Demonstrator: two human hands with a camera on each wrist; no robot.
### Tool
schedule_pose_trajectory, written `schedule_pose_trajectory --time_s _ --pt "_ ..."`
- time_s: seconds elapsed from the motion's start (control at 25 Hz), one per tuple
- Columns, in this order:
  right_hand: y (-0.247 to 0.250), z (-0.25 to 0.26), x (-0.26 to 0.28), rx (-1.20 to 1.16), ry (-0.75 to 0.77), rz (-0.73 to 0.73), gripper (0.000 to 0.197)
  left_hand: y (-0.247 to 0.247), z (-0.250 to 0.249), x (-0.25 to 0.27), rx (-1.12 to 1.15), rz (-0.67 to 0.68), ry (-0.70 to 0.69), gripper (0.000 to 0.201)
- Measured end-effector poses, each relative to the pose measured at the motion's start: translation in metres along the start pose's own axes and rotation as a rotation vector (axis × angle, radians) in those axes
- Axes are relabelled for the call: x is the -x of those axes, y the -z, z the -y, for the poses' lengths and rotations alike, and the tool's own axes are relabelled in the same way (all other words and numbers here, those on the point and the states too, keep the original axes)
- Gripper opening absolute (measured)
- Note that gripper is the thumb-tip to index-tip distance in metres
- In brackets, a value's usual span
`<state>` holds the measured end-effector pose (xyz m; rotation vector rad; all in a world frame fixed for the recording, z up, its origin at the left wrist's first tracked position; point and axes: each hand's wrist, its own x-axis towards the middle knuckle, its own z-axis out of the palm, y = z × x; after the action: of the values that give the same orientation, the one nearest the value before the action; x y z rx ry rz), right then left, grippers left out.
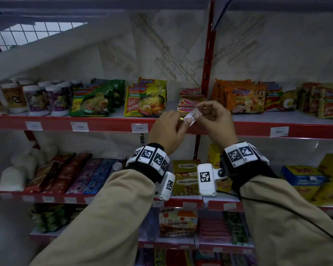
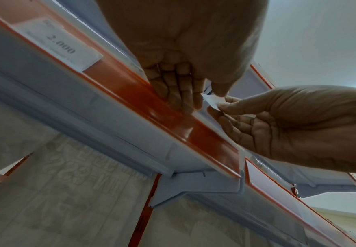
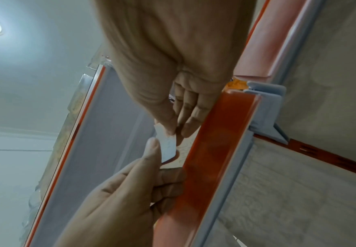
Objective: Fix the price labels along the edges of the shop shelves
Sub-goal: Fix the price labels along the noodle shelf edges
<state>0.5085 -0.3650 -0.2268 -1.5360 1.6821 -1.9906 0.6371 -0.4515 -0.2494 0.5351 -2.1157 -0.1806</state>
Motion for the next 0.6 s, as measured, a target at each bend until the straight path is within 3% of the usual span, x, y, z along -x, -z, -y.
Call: schedule_pose_trajectory --time_s 0.16,0.32,0.52,0.6 --pt "-0.003 -0.008 0.005 0.022 -0.005 0.016 0.015 -0.004 0.004 0.000 0.007 -0.010 -0.008 0.021" --pt "0.004 -0.008 0.004 0.326 0.190 0.072 0.009 -0.005 0.005 -0.001 -0.044 -0.005 -0.044 0.019" --pt "0.018 -0.013 -0.005 0.307 0.177 -0.081 0.008 -0.003 0.004 -0.001 -0.046 -0.029 -0.052 0.023" --pt "0.019 -0.017 -0.005 0.345 0.186 -0.050 0.010 -0.003 0.003 -0.001 -0.015 -0.038 -0.032 0.025"
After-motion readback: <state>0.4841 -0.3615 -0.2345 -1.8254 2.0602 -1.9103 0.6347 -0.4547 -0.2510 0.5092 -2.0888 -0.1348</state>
